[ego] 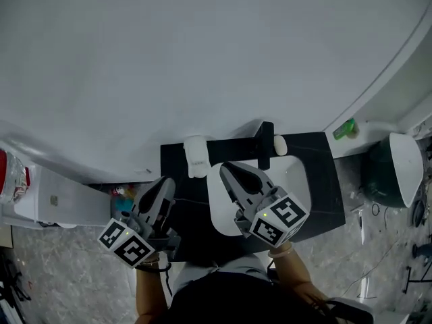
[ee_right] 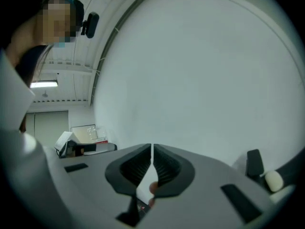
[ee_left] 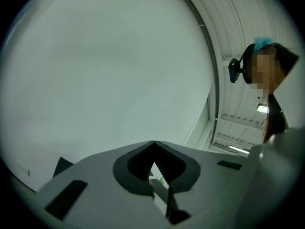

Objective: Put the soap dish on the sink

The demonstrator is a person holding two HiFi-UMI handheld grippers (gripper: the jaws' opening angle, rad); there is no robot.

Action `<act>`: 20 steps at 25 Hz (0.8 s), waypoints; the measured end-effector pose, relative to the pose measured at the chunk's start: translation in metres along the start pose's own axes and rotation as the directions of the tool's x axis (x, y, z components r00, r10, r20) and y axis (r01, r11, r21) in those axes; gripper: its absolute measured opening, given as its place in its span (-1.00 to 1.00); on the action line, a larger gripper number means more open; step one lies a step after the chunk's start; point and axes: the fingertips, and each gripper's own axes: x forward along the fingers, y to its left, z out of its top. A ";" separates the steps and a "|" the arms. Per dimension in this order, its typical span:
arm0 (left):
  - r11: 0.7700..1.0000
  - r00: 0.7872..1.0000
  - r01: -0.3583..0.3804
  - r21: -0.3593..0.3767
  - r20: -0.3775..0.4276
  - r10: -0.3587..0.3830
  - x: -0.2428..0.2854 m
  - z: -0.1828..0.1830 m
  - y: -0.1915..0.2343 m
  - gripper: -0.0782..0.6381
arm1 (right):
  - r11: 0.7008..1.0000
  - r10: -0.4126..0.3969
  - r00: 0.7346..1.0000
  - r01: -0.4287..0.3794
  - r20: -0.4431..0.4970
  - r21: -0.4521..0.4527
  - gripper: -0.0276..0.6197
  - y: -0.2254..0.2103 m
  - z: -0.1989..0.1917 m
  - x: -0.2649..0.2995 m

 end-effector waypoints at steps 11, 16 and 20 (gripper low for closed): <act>0.999 0.999 0.033 0.006 -0.035 -0.033 -0.048 -0.021 -0.056 -0.77 | 0.999 -0.028 1.000 0.028 -0.006 -0.034 -0.85 0.049 0.015 -0.062; 0.999 0.998 0.053 0.005 0.018 -0.053 -0.047 -0.011 -0.061 -0.77 | 0.998 -0.058 0.998 0.057 -0.018 -0.023 -0.86 0.051 0.011 -0.066; 0.998 0.998 0.053 -0.023 0.026 -0.052 -0.046 -0.012 -0.061 -0.77 | 0.997 -0.071 0.997 0.070 -0.023 -0.021 -0.86 0.052 0.008 -0.068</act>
